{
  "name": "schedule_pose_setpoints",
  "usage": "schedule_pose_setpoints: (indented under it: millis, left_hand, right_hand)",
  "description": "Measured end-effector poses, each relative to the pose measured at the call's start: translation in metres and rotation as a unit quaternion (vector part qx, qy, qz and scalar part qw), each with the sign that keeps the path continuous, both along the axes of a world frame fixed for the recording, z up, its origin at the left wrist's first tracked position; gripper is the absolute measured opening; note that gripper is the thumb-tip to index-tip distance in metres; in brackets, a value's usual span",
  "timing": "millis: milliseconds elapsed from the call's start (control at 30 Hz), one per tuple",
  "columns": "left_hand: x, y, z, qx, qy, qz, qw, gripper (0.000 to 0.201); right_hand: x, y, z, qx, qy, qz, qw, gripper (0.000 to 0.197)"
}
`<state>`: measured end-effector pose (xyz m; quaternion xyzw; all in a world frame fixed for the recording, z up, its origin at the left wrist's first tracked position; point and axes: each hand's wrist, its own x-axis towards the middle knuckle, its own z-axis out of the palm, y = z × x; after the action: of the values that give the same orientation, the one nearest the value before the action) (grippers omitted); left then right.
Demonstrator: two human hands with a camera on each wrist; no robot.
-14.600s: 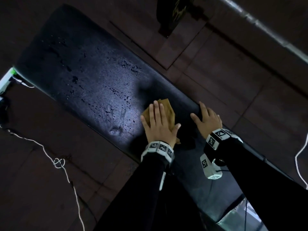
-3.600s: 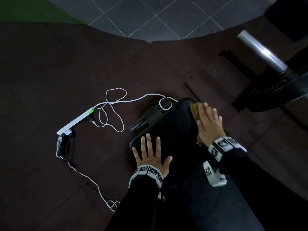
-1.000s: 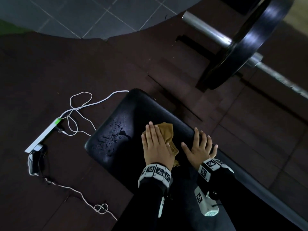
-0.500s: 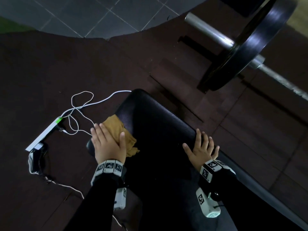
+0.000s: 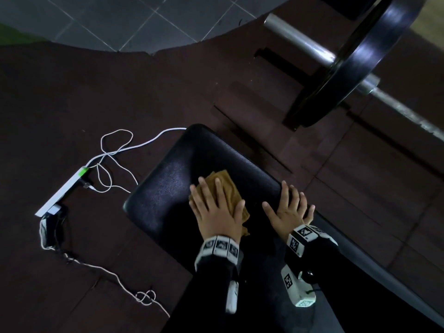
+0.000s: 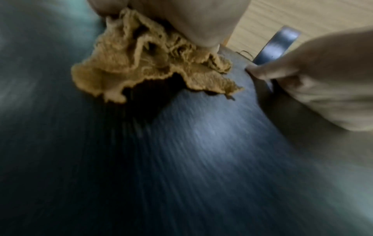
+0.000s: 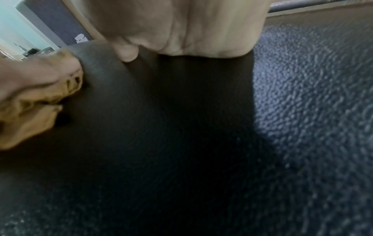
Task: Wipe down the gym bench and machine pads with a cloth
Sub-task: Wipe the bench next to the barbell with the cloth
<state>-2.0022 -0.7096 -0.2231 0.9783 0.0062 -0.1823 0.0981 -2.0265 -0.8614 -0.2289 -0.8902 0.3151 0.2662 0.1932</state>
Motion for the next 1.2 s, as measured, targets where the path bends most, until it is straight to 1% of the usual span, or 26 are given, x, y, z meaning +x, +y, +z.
schedule_pose_setpoints:
  millis: [67,133,200,267,333,433,500,567,667,733,800,867,1000,1067,1133,1200]
  left_hand:
    - [0.027,0.006,-0.001,0.011,-0.008,-0.018,1.0,0.078]
    - [0.05,0.019,-0.004,0.011,-0.016,-0.017,1.0,0.075]
    - [0.065,0.04,-0.007,0.01,-0.023,-0.005,1.0,0.072]
    - [0.069,0.065,-0.008,0.017,-0.027,0.028,0.999,0.071]
    - [0.062,0.088,-0.006,0.031,-0.034,0.08,0.996,0.074]
    - [0.034,0.109,-0.003,0.022,-0.04,0.161,0.986,0.075]
    - [0.009,0.11,-0.003,0.019,-0.037,0.187,0.982,0.07]
    - [-0.012,0.099,-0.002,0.014,-0.017,0.195,0.981,0.068]
    - [-0.034,0.066,0.002,0.0,0.021,0.176,0.984,0.074]
    - [-0.04,0.042,0.004,-0.008,0.038,0.142,0.989,0.078]
    - [-0.034,0.024,0.003,-0.008,0.041,0.105,0.994,0.079]
    - [-0.017,0.018,0.0,-0.009,0.026,0.073,0.997,0.077]
    - [0.034,0.034,-0.009,-0.004,-0.035,0.011,0.999,0.069]
    - [0.056,0.05,-0.013,-0.003,-0.051,-0.002,0.999,0.066]
    - [0.069,0.069,-0.015,-0.005,-0.063,0.008,0.998,0.063]
    - [0.075,0.088,-0.015,-0.009,-0.071,0.038,0.997,0.062]
  right_hand:
    - [-0.001,-0.001,-0.004,0.008,-0.002,-0.003,1.0,0.075]
    - [-0.002,-0.002,-0.007,0.013,-0.004,-0.006,1.0,0.076]
    - [-0.003,-0.003,-0.009,0.015,-0.005,-0.007,1.0,0.076]
    - [-0.003,-0.004,-0.01,0.022,0.0,-0.005,1.0,0.077]
    - [-0.004,-0.004,-0.009,0.025,0.004,-0.003,1.0,0.077]
    - [-0.003,-0.004,-0.007,0.026,0.011,0.003,1.0,0.076]
    - [-0.002,-0.003,-0.005,0.028,0.019,0.003,0.999,0.077]
    - [-0.001,-0.004,-0.004,0.03,0.025,0.003,0.999,0.077]
    - [0.0,-0.004,-0.002,0.03,0.026,0.004,0.999,0.077]
    - [0.0,-0.003,-0.003,0.025,0.019,0.0,0.999,0.077]
    - [-0.001,-0.004,-0.005,0.019,0.015,-0.002,1.0,0.077]
    - [-0.002,-0.004,-0.007,0.019,0.015,-0.002,1.0,0.077]
    - [-0.002,-0.003,-0.008,0.006,0.004,-0.011,1.0,0.077]
    - [-0.002,-0.003,-0.008,-0.006,0.001,-0.01,1.0,0.076]
    - [-0.001,-0.002,-0.007,-0.012,0.002,-0.01,1.0,0.076]
    - [0.0,-0.002,-0.004,-0.012,0.007,-0.013,1.0,0.076]
